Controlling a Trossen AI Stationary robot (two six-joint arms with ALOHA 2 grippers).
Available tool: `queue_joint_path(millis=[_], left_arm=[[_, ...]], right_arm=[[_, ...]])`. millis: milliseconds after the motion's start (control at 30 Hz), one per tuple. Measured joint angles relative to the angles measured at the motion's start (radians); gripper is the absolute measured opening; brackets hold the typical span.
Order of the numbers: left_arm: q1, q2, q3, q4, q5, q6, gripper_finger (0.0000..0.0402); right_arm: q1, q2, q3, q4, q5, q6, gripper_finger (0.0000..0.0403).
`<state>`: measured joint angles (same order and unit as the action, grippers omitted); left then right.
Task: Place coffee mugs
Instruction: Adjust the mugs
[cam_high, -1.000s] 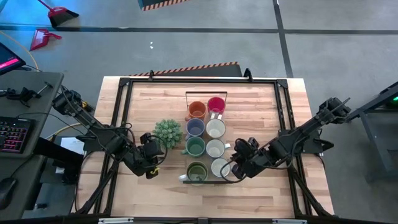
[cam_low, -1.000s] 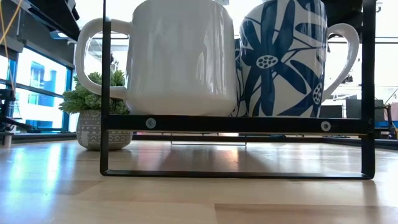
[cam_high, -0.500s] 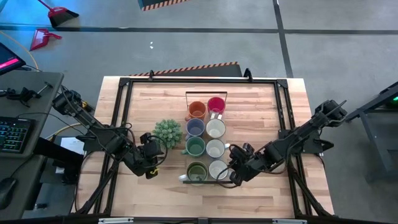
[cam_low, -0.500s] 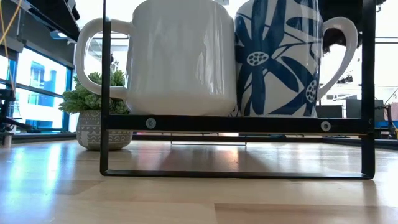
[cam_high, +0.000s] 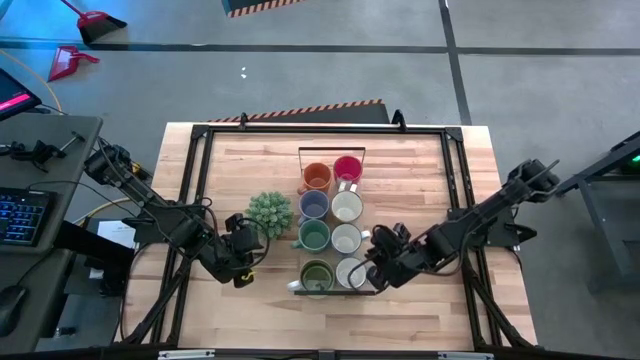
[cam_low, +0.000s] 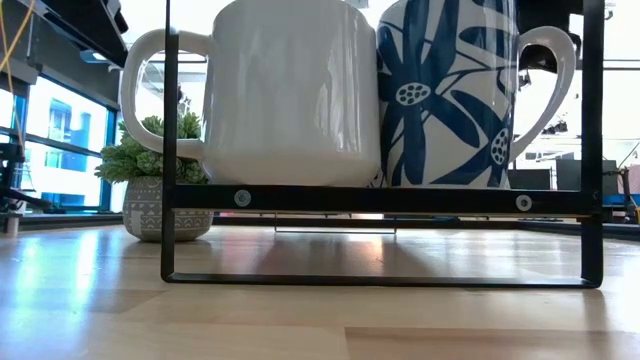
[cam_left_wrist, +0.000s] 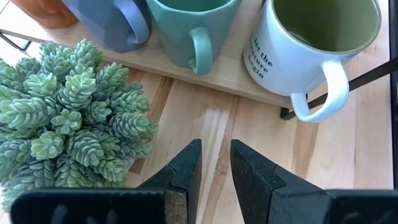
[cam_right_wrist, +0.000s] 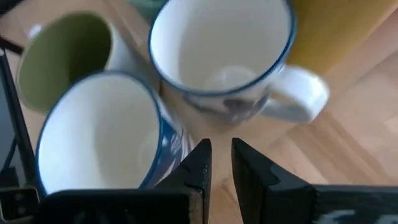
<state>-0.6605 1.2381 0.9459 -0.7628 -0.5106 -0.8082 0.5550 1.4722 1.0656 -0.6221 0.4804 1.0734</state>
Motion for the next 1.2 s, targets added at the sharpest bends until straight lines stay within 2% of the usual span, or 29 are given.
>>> queue_joint_path(millis=[200, 367, 600, 767, 867, 1067, 1200], left_arm=[[0.0, 0.0, 0.0, -0.001, 0.0, 0.0, 0.0074], [0.0, 0.0, 0.0, -0.002, 0.0, 0.005, 0.0074], [0.0, 0.0, 0.0, -0.008, 0.0, 0.017, 0.0074], [0.0, 0.0, 0.0, -0.008, 0.0, 0.017, 0.0074], [0.0, 0.0, 0.0, -0.008, 0.0, 0.017, 0.0074], [0.0, 0.0, 0.0, -0.009, 0.0, 0.017, 0.0074], [0.0, 0.0, 0.0, -0.014, 0.001, 0.018, 0.0074]], right_arm=[[-0.018, -0.029, 0.066, -0.025, 0.036, -0.079, 0.0041], [-0.017, -0.013, 0.138, 0.042, -0.092, -0.21, 0.0041], [-0.022, 0.03, 0.213, 0.005, -0.117, -0.211, 0.0041], [-0.027, 0.116, 0.268, -0.021, -0.16, -0.192, 0.0041], [-0.027, 0.181, 0.346, -0.117, -0.161, -0.182, 0.0041], [-0.028, 0.32, 0.616, -0.477, -0.165, -0.154, 0.0041], [-0.04, 0.398, 0.736, -0.56, -0.224, -0.176, 0.0041]])
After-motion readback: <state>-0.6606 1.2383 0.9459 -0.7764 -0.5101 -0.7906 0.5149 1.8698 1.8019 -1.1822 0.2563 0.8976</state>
